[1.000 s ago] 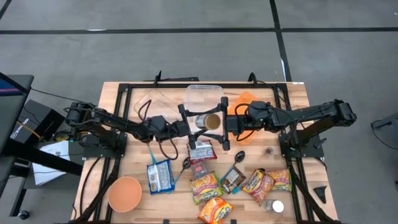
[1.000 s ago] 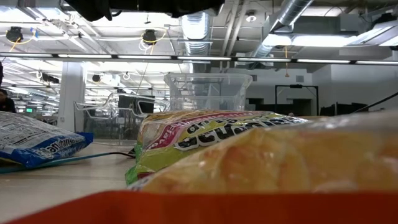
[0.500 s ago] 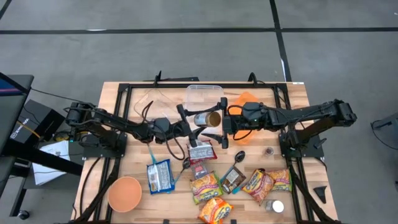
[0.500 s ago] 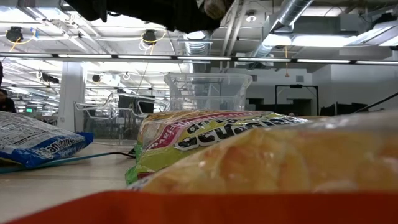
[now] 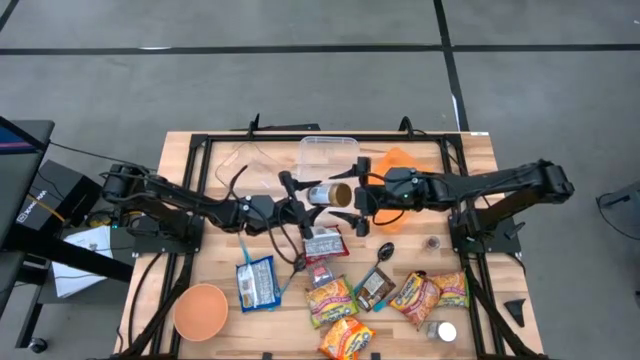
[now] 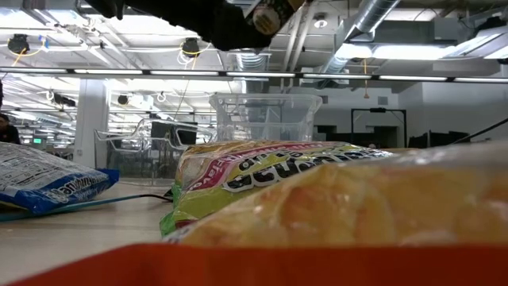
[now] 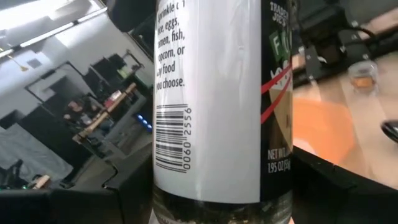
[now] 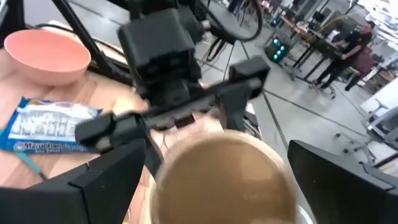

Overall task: Pick & Place Food Item
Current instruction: Put the golden seasoning bottle into the transparent bin

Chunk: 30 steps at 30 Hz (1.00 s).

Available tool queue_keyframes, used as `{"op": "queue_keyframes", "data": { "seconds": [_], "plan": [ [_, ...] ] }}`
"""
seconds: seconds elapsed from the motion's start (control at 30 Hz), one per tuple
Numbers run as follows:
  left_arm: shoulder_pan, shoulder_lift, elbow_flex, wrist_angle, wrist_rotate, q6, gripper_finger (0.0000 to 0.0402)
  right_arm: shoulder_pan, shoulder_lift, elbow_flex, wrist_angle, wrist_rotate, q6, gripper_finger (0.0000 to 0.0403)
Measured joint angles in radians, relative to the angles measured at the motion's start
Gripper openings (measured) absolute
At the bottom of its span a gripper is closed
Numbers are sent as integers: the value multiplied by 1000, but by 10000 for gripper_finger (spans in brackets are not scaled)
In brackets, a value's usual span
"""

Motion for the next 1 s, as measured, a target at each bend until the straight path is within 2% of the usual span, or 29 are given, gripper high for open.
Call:
{"op": "queue_keyframes", "data": {
  "seconds": [0.4,0.5,0.6,0.67,0.77,0.83,1.0],
  "plan": [
    [-1,-31,0,-20,-47,-6,270,24,-75,0,-63,7,31,388],
    [1,-57,-17,10,-24,-34,270,23,-115,0,-107,7,64,388],
    [2,-96,-59,125,94,-78,270,22,-140,-1,-133,-1,94,388],
    [9,-113,-88,231,212,-109,270,21,-152,-21,-100,-37,108,388],
    [30,-114,-123,351,390,-169,270,21,-156,-66,38,-75,112,388],
    [48,-100,-126,400,471,-209,270,22,-155,-87,114,-79,106,388],
    [81,-64,-126,502,567,-275,270,6,-139,-118,279,-179,86,388]
  ]
}}
